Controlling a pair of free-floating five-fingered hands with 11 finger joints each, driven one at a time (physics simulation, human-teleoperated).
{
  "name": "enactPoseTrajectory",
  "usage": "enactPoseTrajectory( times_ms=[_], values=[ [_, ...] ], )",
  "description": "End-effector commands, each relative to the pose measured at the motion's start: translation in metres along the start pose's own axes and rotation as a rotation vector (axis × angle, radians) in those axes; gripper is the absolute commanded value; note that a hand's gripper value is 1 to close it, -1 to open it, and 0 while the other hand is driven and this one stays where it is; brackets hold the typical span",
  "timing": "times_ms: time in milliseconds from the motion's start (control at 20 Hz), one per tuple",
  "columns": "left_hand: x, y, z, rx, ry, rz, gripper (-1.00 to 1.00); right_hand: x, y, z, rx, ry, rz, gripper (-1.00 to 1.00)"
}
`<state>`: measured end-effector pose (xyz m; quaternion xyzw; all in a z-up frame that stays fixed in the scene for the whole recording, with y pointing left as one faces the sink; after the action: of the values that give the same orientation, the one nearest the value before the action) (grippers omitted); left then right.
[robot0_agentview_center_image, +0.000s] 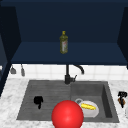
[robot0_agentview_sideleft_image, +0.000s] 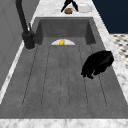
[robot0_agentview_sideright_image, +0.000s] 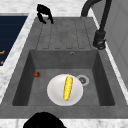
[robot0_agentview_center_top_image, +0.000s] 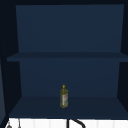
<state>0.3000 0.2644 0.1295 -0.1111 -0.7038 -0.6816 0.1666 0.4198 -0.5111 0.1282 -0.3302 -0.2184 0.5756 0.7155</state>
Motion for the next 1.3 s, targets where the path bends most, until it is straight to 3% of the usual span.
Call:
enactPoseTrajectory(
  times_ms=[0,750,800,950,1200,1250],
  values=[
    [0.000,0.000,0.000,0.000,0.000,0.000,0.00,-0.006,0.013,-0.007,0.000,0.000,0.000,-1.00],
    [0.000,0.000,0.000,0.000,0.000,0.000,0.00,0.000,0.023,-0.019,0.003,0.017,0.019,-1.00],
    [0.000,0.000,0.000,0.000,0.000,0.000,0.00,0.005,0.023,-0.018,0.002,0.025,0.024,1.00],
    [0.000,0.000,0.000,0.000,0.000,0.000,0.00,0.012,0.027,-0.019,-0.164,0.036,0.014,1.00],
    [0.000,0.000,0.000,0.000,0.000,0.000,0.00,0.007,0.033,-0.006,-0.289,0.069,0.046,1.00],
    [0.000,0.000,0.000,0.000,0.000,0.000,0.00,0.003,0.032,0.003,-0.356,0.092,0.035,1.00]
  ],
)
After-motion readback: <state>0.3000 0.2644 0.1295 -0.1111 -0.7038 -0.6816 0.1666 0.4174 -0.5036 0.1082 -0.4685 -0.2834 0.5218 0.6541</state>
